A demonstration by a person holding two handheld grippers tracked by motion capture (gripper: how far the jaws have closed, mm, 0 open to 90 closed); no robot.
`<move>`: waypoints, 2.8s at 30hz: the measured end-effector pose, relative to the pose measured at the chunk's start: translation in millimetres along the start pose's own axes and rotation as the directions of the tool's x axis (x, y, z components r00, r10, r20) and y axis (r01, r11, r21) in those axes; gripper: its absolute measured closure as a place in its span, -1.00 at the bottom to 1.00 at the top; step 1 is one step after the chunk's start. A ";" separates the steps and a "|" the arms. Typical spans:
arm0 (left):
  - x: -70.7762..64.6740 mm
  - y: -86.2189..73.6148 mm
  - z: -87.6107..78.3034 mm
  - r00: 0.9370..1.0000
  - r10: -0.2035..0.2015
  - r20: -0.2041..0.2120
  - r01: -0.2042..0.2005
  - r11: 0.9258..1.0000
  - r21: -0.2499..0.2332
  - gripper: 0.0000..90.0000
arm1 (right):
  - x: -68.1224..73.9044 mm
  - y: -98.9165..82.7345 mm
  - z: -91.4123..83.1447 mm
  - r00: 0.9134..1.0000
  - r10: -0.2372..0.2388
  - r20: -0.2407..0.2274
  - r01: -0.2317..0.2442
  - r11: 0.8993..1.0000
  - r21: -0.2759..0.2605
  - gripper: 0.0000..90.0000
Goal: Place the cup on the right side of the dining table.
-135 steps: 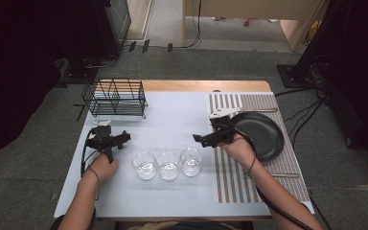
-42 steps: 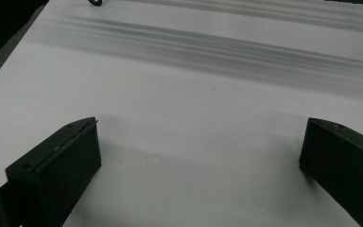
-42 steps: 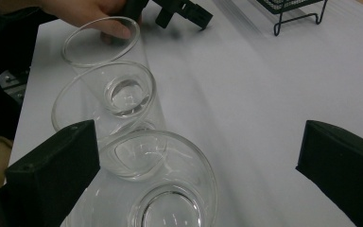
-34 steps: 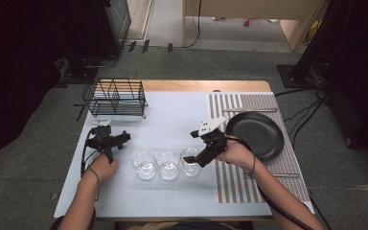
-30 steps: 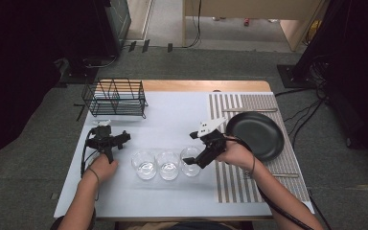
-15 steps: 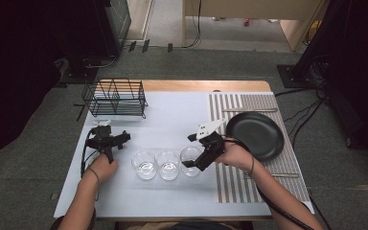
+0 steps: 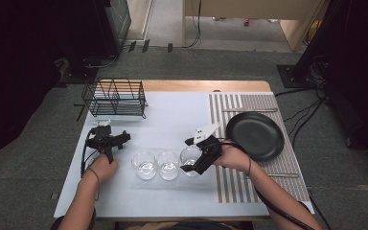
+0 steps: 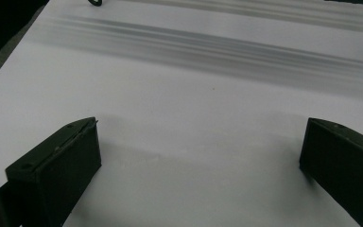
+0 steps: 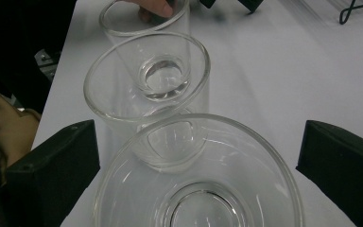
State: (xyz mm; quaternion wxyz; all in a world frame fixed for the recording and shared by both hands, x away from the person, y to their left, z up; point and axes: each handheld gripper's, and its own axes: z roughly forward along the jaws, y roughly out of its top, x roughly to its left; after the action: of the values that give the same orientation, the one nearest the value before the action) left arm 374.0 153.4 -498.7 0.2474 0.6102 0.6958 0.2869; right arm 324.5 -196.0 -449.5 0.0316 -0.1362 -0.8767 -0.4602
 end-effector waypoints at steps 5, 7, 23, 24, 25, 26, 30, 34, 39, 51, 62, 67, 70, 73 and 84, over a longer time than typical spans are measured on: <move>0.0 0.0 0.0 1.000 0.000 0.000 0.000 1.000 0.000 -1.00 | -1.6 -3.4 2.5 1.000 0.002 -0.004 -0.002 1.000 0.014 -1.00; 0.0 0.0 0.0 1.000 0.000 0.000 0.000 1.000 0.000 -1.00 | -2.0 -4.5 3.3 1.000 0.002 -0.008 -0.002 1.000 0.012 -1.00; 0.0 0.0 0.0 1.000 0.000 0.000 0.000 1.000 0.000 -1.00 | -2.8 -14.6 8.7 0.998 -0.030 -0.061 0.031 0.999 0.010 -1.00; 0.0 0.0 0.0 1.000 0.000 0.000 0.000 1.000 0.000 -1.00 | -3.1 -15.8 8.7 0.997 -0.033 -0.070 0.034 0.999 0.007 -1.00; 0.0 0.0 0.0 1.000 0.000 0.000 0.000 1.000 0.000 -1.00 | -3.1 -15.8 8.7 0.997 -0.033 -0.070 0.034 0.999 0.007 -1.00; 0.0 0.0 0.0 1.000 0.000 0.000 0.000 1.000 0.000 -1.00 | -3.2 -16.4 9.6 0.997 -0.032 -0.073 0.032 0.999 0.011 -1.00; 0.0 0.0 0.0 1.000 0.000 0.000 0.000 1.000 0.000 -1.00 | -3.5 -16.7 9.6 0.996 -0.030 -0.079 0.030 1.000 0.004 -1.00; 0.0 0.0 0.0 1.000 0.000 0.000 0.000 1.000 0.000 -1.00 | -4.4 -18.7 9.2 0.996 -0.037 -0.085 0.037 0.999 0.005 -1.00; 0.0 0.0 0.0 1.000 0.000 0.000 0.000 1.000 0.000 -1.00 | -6.1 -20.9 9.5 0.995 -0.021 -0.094 0.022 1.000 0.009 -1.00; 0.0 0.0 0.0 1.000 0.000 0.000 0.000 1.000 0.000 -1.00 | -5.1 -24.0 9.2 0.994 -0.017 -0.110 0.018 1.000 0.008 -1.00; 0.0 0.0 0.0 1.000 0.000 0.000 0.000 1.000 0.000 -1.00 | -3.5 -24.7 10.4 0.996 -0.047 -0.081 0.047 0.999 -0.001 -0.98; 0.0 0.0 0.0 1.000 0.000 0.000 0.000 1.000 0.000 -1.00 | -6.4 -25.3 8.8 0.997 -0.039 -0.067 0.039 0.999 -0.013 -0.82; 0.0 0.0 0.0 1.000 0.000 0.000 0.000 1.000 0.000 -1.00 | -6.9 -25.7 8.3 0.997 -0.041 -0.070 0.040 0.999 -0.017 -0.82; 0.0 0.0 0.0 1.000 0.000 0.000 0.000 1.000 0.000 -1.00 | -7.3 -26.2 7.7 0.996 -0.045 -0.072 0.044 0.999 -0.019 -0.78; 0.0 0.0 0.0 1.000 0.000 0.000 0.000 1.000 0.000 -1.00 | -7.3 -26.8 6.3 0.994 -0.063 -0.091 0.061 0.998 -0.025 -0.69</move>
State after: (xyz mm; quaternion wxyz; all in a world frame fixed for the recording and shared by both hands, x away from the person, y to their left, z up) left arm 373.9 153.4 -498.7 0.2474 0.6103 0.6957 0.2869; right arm 324.8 -206.9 -475.8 0.0561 -0.0882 -0.8729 -0.4766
